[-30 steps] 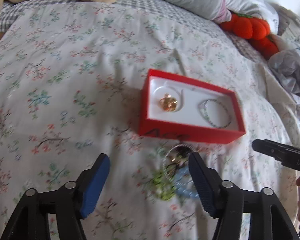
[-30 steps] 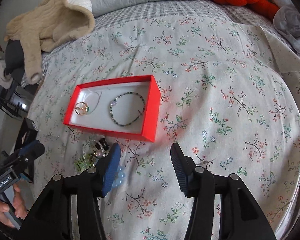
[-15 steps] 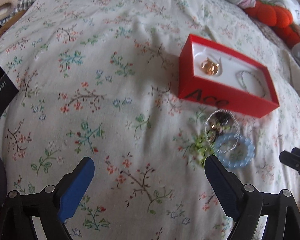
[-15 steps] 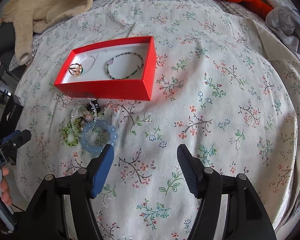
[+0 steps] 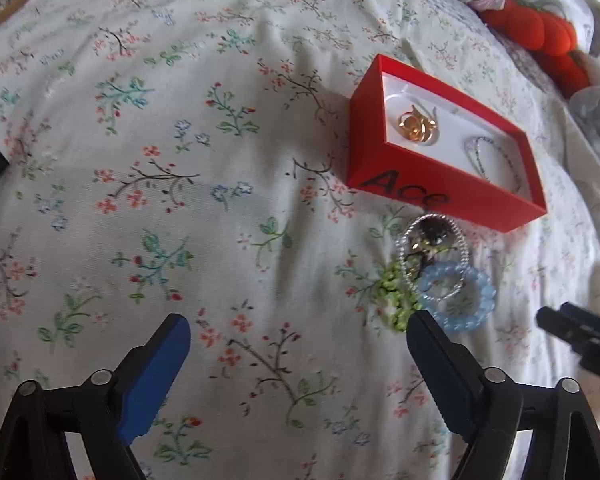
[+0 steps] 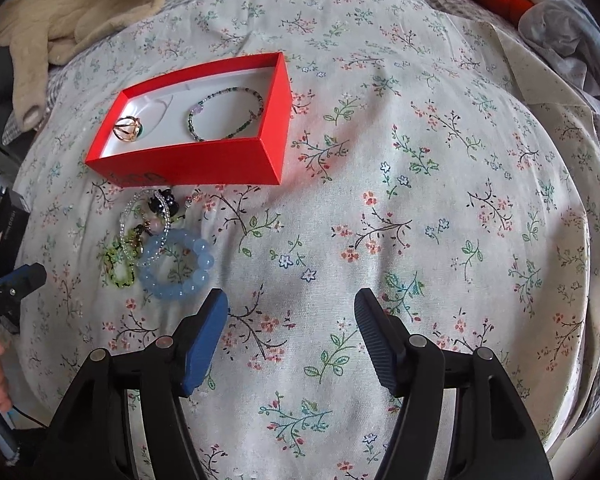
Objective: Organize jewelry
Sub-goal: 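Move both grippers back over the remaining jewelry pile, then grasp the green beaded bracelet with the left gripper while the right grasps the light-blue bead bracelet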
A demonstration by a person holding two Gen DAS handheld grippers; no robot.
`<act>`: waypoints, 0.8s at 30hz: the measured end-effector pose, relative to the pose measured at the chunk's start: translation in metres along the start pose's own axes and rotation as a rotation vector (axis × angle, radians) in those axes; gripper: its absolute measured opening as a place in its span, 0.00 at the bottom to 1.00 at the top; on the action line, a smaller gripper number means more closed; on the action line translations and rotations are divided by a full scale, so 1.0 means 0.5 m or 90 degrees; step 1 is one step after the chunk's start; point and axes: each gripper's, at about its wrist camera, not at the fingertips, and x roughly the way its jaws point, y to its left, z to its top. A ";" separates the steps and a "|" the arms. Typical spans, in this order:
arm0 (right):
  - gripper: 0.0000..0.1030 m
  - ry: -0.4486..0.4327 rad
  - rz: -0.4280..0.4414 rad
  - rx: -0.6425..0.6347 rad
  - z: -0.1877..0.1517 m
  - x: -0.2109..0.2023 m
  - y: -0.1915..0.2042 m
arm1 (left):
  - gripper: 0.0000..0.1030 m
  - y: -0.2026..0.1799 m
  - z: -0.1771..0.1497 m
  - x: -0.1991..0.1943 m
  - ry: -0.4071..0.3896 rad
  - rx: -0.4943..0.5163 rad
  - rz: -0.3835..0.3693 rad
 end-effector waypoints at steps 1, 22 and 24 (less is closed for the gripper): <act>0.67 0.003 0.003 0.001 0.002 0.003 0.002 | 0.81 0.000 0.004 0.006 0.006 -0.008 -0.018; 0.67 0.027 0.029 0.017 0.018 0.040 0.018 | 0.02 -0.089 0.022 0.142 0.101 -0.030 -0.071; 0.67 0.031 0.037 0.018 0.020 0.045 0.023 | 0.02 -0.090 0.024 0.136 0.096 -0.029 -0.068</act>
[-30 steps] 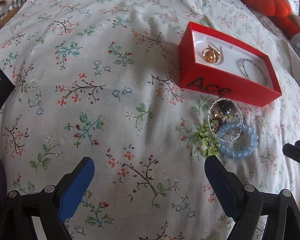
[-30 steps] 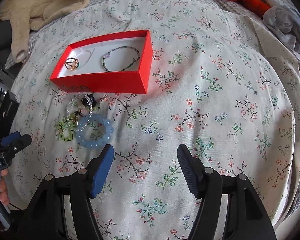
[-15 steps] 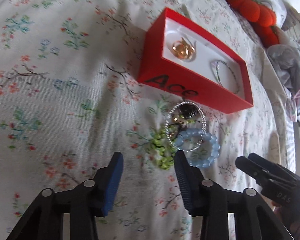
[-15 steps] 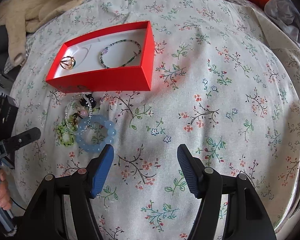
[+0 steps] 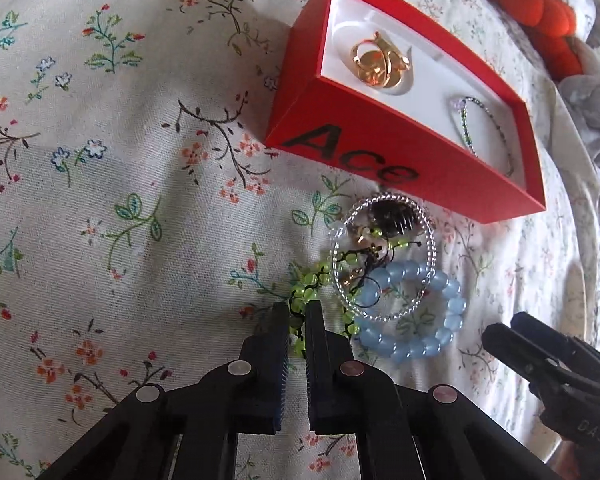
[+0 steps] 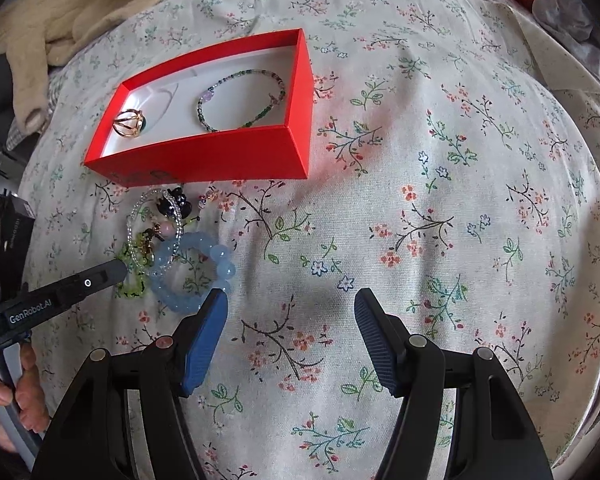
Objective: Organize jewelry
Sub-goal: 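Grasp the green beaded bracelet with the left gripper while the right grasps the light-blue bead bracelet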
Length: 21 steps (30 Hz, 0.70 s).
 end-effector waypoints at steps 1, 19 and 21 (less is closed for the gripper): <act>0.67 0.001 0.005 0.000 0.002 0.002 0.002 | 0.01 0.001 -0.001 -0.005 -0.003 0.002 0.004; 0.27 0.004 0.037 -0.025 0.030 0.060 0.051 | 0.01 0.021 -0.009 -0.129 -0.101 0.020 0.023; 0.12 0.001 0.042 -0.039 0.030 0.059 0.056 | 0.01 0.026 -0.008 -0.138 -0.109 0.020 0.024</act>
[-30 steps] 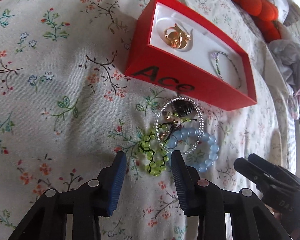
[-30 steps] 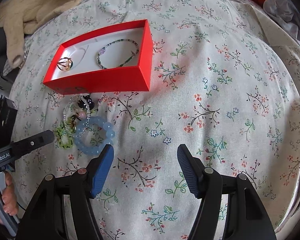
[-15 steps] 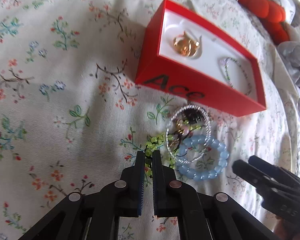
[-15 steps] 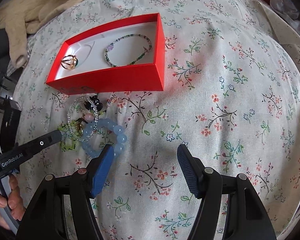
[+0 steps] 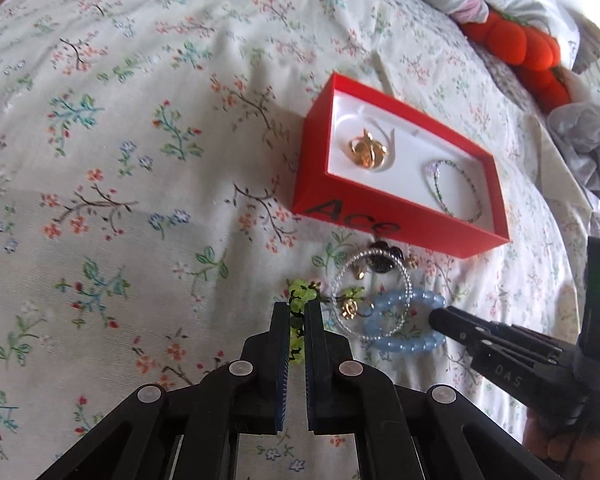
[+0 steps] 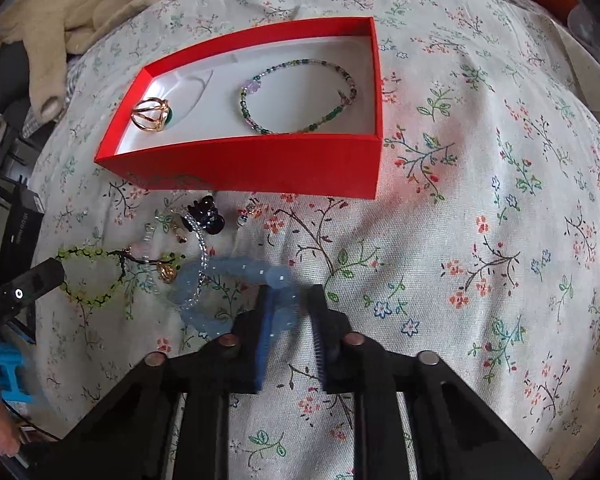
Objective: Organize jewelry
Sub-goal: 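Grasp the green beaded bracelet with the left gripper while the right grasps the light-blue bead bracelet, then lower both bracelets into the red box and open both grippers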
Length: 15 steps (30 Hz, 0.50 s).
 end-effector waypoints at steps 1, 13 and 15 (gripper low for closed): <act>0.12 0.003 0.000 -0.003 0.001 -0.001 0.001 | 0.01 0.000 0.001 -0.004 -0.004 0.000 -0.001; 0.12 -0.069 0.044 -0.002 0.011 -0.113 0.002 | 0.01 -0.022 0.036 -0.057 -0.072 -0.013 -0.056; 0.12 -0.086 0.049 -0.006 0.014 -0.138 0.002 | 0.01 -0.032 0.045 -0.060 -0.080 -0.014 -0.068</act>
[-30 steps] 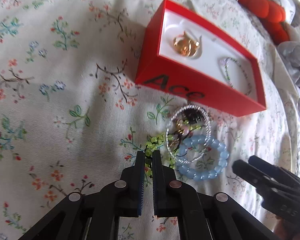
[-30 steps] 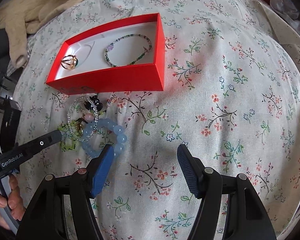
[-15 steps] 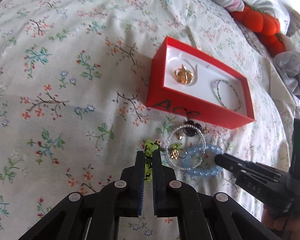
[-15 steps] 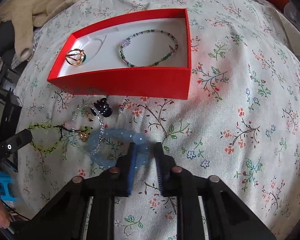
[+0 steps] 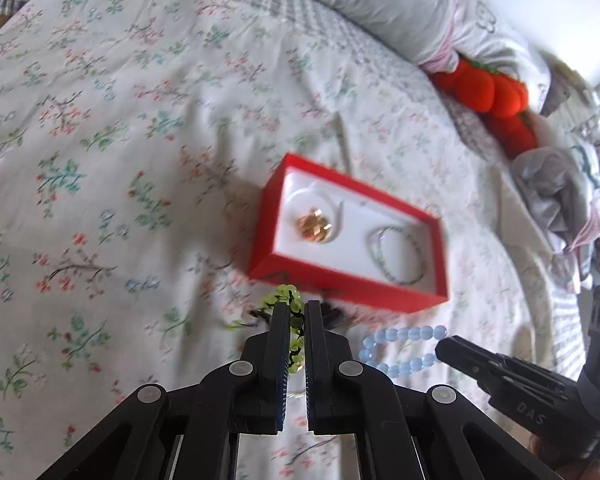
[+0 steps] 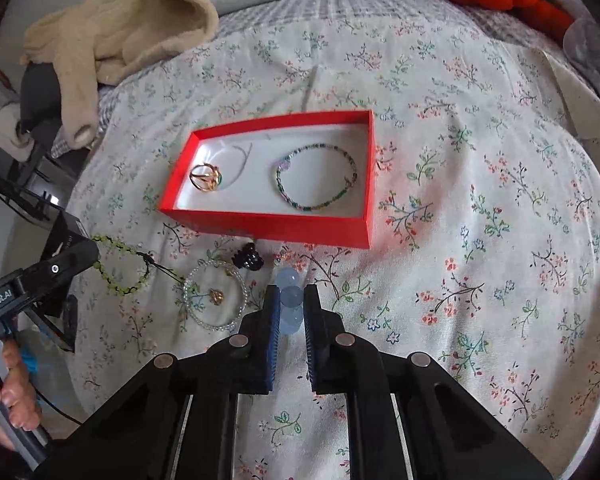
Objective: Organize jewelry
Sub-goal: 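Lower both bracelets into the red box and open both grippers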
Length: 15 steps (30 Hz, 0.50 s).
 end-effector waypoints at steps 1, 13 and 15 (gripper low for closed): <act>0.12 -0.008 0.003 -0.001 0.005 -0.010 0.001 | 0.01 -0.006 0.004 -0.002 -0.004 0.000 -0.007; 0.12 -0.094 0.033 0.007 0.063 -0.103 0.007 | 0.01 -0.068 0.056 0.012 -0.050 0.003 -0.087; 0.12 -0.103 0.034 0.009 0.074 -0.106 0.009 | 0.01 -0.074 0.063 0.024 -0.056 -0.002 -0.107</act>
